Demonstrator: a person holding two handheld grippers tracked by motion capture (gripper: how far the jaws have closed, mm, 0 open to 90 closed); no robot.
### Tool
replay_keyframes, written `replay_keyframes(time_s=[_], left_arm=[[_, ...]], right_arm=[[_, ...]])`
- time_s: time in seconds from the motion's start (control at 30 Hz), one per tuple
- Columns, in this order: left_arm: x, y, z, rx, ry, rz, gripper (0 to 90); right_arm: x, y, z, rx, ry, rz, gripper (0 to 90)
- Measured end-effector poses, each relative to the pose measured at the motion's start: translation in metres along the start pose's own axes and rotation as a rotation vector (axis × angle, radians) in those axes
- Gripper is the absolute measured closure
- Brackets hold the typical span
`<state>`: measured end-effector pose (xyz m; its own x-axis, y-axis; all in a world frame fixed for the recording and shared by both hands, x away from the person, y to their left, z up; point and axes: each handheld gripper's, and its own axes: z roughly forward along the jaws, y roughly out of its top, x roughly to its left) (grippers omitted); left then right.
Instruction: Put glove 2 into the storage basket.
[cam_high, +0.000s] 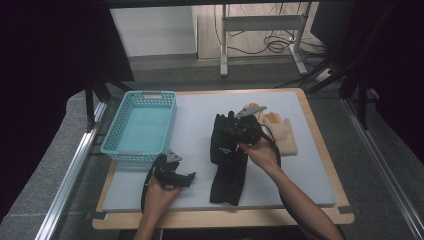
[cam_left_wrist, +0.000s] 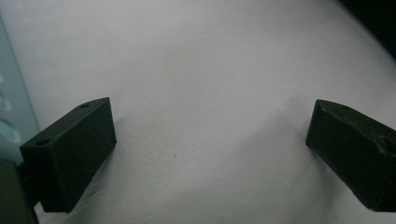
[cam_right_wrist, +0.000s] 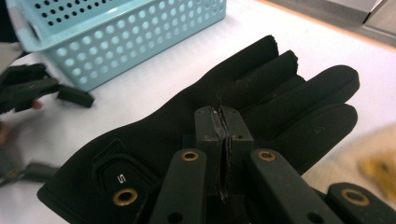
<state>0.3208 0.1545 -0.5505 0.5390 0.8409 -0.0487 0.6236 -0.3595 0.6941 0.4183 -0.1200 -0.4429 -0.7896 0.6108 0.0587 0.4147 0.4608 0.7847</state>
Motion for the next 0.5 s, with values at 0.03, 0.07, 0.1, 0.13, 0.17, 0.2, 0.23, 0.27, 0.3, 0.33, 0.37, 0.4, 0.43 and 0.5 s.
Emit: replay_keyframes(time_s=[0.03, 0.07, 0.1, 0.13, 0.17, 0.2, 0.23, 0.27, 0.3, 0.33, 0.37, 0.4, 0.43, 0.5], left_arm=[[0.0, 0.0, 0.0, -0.001, 0.0, -0.001, 1.9], [0.0, 0.0, 0.0, -0.003, 0.0, -0.004, 1.9], [0.0, 0.0, 0.0, -0.002, 0.001, -0.003, 1.9], [0.0, 0.0, 0.0, -0.002, 0.001, -0.003, 1.9], [0.0, 0.0, 0.0, -0.003, 0.0, -0.004, 1.9], [0.0, 0.0, 0.0, -0.003, 0.0, -0.004, 1.9], [0.0, 0.0, 0.0, -0.004, 0.0, -0.004, 1.9], [0.0, 0.0, 0.0, -0.004, 0.0, -0.004, 1.9], [0.0, 0.0, 0.0, -0.003, 0.0, -0.004, 1.9], [0.0, 0.0, 0.0, -0.002, -0.001, -0.004, 1.9], [0.0, 0.0, 0.0, -0.002, -0.002, -0.006, 1.9], [0.0, 0.0, 0.0, -0.001, -0.001, -0.005, 1.9], [0.0, 0.0, 0.0, -0.002, -0.001, -0.006, 1.9], [0.0, 0.0, 0.0, -0.003, 0.0, -0.006, 1.9]], right_arm=[[0.003, -0.003, -0.004, -0.002, -0.005, 0.003, 86.5], [0.009, -0.009, -0.012, -0.008, -0.012, 0.009, 86.5], [0.011, -0.01, -0.015, -0.009, -0.011, 0.013, 86.5], [0.011, -0.01, -0.015, -0.009, -0.011, 0.013, 86.5], [0.014, -0.013, -0.019, -0.012, -0.008, 0.018, 86.5], [0.017, -0.016, -0.024, -0.016, -0.006, 0.018, 86.5], [0.023, -0.02, -0.03, -0.016, -0.012, 0.014, 86.5], [0.023, -0.02, -0.03, -0.016, -0.012, 0.014, 86.5], [0.028, -0.023, -0.035, -0.016, -0.011, 0.016, 86.5], [0.031, -0.025, -0.038, -0.015, -0.012, 0.015, 86.5], [0.037, -0.03, -0.044, -0.012, -0.02, 0.022, 86.4], [0.037, -0.03, -0.044, -0.012, -0.02, 0.022, 86.4], [0.04, -0.034, -0.046, -0.01, -0.021, 0.026, 86.3], [0.048, -0.044, -0.053, 0.006, -0.04, 0.034, 86.2]])
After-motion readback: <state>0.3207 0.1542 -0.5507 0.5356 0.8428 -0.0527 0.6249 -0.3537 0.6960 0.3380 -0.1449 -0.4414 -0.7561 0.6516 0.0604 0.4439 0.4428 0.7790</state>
